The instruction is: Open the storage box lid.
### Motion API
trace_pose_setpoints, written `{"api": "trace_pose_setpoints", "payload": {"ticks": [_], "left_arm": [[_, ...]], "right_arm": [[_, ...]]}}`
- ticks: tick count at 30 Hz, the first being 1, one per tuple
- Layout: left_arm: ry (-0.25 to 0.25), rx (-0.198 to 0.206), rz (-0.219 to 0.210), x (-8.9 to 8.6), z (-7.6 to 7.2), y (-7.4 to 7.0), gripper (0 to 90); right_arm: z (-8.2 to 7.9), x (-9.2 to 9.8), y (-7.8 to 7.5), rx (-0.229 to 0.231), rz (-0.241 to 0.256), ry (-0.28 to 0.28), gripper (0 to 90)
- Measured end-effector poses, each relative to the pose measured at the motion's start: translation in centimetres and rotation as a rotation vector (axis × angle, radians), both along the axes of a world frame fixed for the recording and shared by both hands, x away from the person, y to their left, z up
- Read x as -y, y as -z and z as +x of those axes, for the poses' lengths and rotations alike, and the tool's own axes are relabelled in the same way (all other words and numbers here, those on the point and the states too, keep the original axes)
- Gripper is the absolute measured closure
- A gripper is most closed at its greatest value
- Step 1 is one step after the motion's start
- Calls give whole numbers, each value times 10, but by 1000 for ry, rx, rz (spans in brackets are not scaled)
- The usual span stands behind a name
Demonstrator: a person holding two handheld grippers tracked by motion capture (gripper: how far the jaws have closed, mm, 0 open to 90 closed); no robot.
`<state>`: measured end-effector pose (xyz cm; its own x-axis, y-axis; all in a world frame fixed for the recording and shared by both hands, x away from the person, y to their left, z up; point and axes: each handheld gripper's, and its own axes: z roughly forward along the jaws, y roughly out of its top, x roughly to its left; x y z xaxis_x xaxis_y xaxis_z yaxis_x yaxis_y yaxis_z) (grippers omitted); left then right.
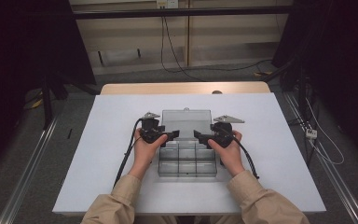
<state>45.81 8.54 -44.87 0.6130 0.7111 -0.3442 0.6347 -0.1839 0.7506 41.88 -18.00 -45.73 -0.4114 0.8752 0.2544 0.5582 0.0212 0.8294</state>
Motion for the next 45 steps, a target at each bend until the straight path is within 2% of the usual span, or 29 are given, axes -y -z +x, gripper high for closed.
{"api": "trace_pose_setpoints", "payload": {"ticks": [14, 26, 45], "left_arm": [[3, -44, -17, 1, 1, 4, 186], [-2, -63, -30, 1, 2, 6, 173], [-16, -117, -56, 0, 4, 8, 158]], "right_arm": [[2, 2, 3, -45, 36, 0, 142], [2, 2, 4, -69, 50, 7, 136], [2, 5, 4, -76, 46, 11, 132]]}}
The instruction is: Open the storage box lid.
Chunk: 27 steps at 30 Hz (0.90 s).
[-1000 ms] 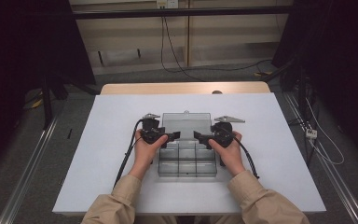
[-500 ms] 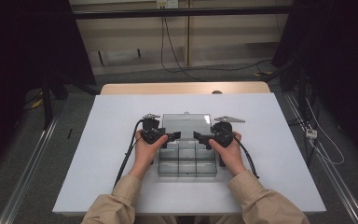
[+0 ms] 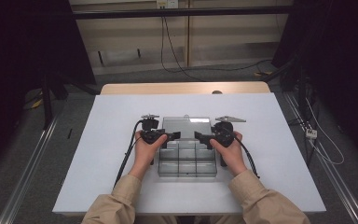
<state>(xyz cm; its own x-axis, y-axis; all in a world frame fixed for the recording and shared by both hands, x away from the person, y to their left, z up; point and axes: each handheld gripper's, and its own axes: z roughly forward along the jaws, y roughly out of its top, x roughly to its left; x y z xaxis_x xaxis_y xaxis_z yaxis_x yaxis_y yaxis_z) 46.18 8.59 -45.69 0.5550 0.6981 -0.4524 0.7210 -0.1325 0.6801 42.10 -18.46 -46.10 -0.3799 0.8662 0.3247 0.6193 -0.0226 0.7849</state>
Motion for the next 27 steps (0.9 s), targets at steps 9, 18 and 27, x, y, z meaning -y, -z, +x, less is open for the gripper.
{"api": "trace_pose_setpoints", "payload": {"ticks": [9, 18, 27], "left_arm": [[-15, -17, 5, -1, -1, -1, 156], [-31, -30, 19, -3, -2, -3, 157], [-33, -6, 17, -6, -5, -10, 135]], "right_arm": [[0, 1, 0, -1, 0, 0, 135], [-2, 1, -2, -1, -13, 8, 136], [-8, 10, -10, 24, -33, 24, 137]]}}
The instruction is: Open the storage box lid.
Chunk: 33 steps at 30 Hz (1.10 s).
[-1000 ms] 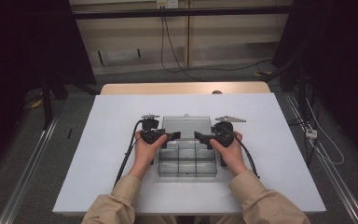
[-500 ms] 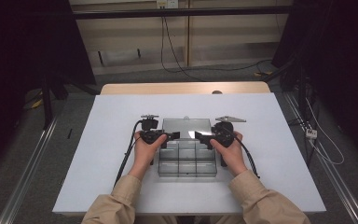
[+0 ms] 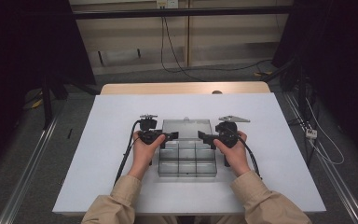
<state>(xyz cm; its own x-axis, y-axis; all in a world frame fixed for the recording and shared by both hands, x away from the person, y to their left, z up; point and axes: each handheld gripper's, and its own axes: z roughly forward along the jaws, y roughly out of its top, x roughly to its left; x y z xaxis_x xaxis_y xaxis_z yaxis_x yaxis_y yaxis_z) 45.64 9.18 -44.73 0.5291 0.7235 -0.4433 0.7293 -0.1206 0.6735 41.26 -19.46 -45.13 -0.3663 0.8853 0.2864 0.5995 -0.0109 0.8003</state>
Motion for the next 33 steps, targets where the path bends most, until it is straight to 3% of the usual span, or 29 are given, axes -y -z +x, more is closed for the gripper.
{"api": "trace_pose_setpoints", "payload": {"ticks": [4, 10, 15, 19, 23, 28, 33], "left_arm": [[12, 34, -6, -3, -3, -7, 123], [49, 100, 10, -13, -16, -18, 97], [67, 155, -7, -22, -27, -26, 80], [101, 193, 19, -29, -35, -29, 72], [112, 218, 20, -37, -43, -31, 72], [118, 256, 12, -48, -51, -34, 67], [140, 285, 14, -56, -61, -36, 63]], "right_arm": [[-8, 5, -5, 15, -14, -7, 134], [-23, 16, -17, 73, -29, -3, 144], [-37, 21, -24, 107, -47, -27, 139], [-47, 27, -27, 134, -56, -32, 131], [-55, 33, -28, 144, -75, -45, 116], [-65, 42, -26, 152, -61, -80, 101], [-72, 49, -28, 161, -75, -81, 101]]}}
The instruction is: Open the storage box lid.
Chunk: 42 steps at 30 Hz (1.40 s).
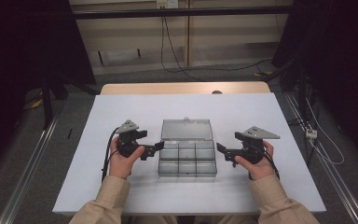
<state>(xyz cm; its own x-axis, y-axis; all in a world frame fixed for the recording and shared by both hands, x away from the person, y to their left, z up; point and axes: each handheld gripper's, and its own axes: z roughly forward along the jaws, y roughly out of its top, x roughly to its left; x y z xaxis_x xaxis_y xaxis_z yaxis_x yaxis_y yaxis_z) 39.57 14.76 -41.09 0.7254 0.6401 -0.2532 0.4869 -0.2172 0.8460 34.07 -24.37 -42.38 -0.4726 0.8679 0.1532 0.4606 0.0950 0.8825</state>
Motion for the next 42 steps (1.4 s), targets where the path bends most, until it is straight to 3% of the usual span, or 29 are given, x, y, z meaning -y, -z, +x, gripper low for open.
{"api": "trace_pose_setpoints", "payload": {"ticks": [15, 18, 25, 33, 36, 40, 42], "left_arm": [[-7, 31, 9, -25, -14, 1, 63], [-5, 36, 13, -28, -15, 2, 63], [-6, 38, 24, -30, -19, 3, 63], [7, 46, 38, -30, -21, 5, 63], [2, 49, 34, -31, -22, 5, 63], [1, 49, 32, -32, -21, 5, 63], [2, 48, 31, -32, -22, 4, 63]], "right_arm": [[-14, 22, 9, -25, -59, 19, 168], [-17, 26, 12, -25, -90, 29, 184], [-23, 33, 17, -61, -95, 18, 222], [-31, 37, 23, -82, -111, -18, 334], [-33, 37, 24, -108, -102, -21, 364], [-34, 37, 23, -105, -90, -30, 470], [-34, 36, 23, -113, -88, -48, 472]]}}
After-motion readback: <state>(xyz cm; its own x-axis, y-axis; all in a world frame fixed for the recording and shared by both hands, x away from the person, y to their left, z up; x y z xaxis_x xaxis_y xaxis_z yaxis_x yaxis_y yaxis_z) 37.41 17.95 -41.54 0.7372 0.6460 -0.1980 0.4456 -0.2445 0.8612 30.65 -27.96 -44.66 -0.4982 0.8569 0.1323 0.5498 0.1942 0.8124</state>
